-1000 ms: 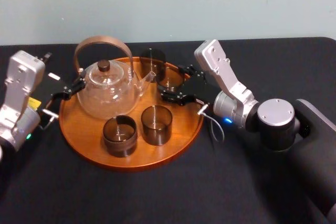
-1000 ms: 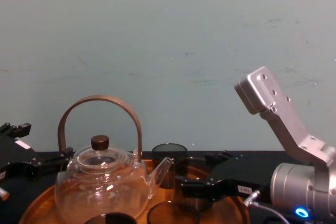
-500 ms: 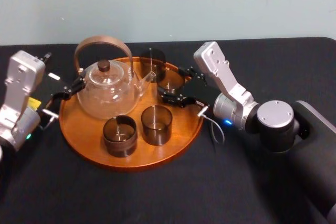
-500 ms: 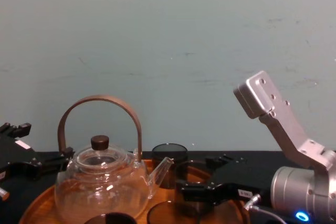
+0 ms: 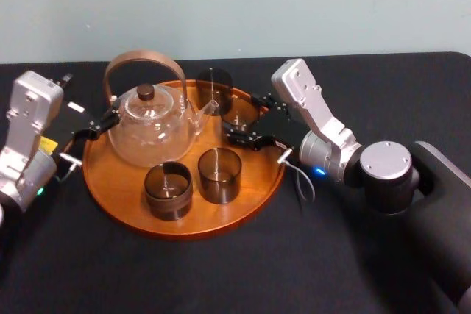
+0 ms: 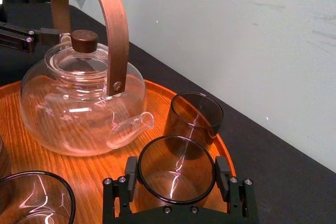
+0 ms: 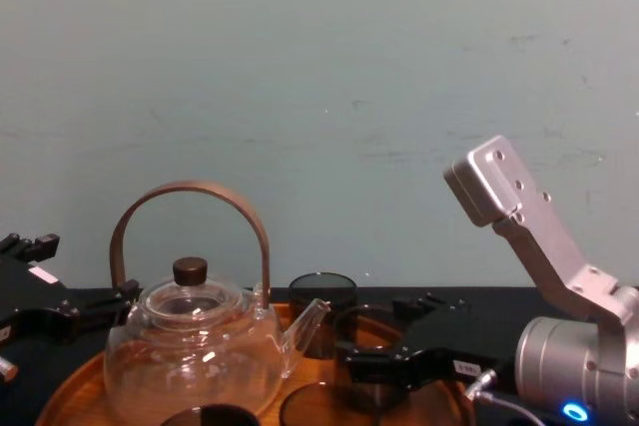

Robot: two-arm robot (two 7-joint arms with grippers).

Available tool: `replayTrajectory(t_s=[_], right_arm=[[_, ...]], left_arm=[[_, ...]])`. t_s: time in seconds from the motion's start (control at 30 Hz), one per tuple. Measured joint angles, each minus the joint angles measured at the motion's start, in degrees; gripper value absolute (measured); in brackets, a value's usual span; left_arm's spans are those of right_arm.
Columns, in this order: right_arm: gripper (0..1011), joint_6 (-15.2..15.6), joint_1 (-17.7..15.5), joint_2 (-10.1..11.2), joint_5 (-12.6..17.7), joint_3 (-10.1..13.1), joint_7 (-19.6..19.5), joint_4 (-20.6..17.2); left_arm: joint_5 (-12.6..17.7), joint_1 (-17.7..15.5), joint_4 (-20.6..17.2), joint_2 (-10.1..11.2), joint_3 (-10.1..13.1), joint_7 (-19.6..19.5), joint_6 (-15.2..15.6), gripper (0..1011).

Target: Pick up the glass from the table and place it on the tray.

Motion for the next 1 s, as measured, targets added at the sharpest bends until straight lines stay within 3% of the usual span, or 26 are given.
replayTrajectory(t_s=[0.23,0.57,1.0], right_arm=[[1002,0.02,0.02,0.00,0.05,0.01,0.06,0.00],[1002,0.40,-0.06,0.11,0.47,0.16,0.58,-0.28],[1002,2.52,-1.61,1.72,1.22,0.31,1.58,-3.02]], left_arm=[[0.00,0.00,0.00,0.00,0.00,0.00,0.00,1009],[0.00,0.00,0.00,0.00,0.00,0.00,0.00,1009],[0.00,0.00,0.00,0.00,0.00,0.00,0.00,1009]])
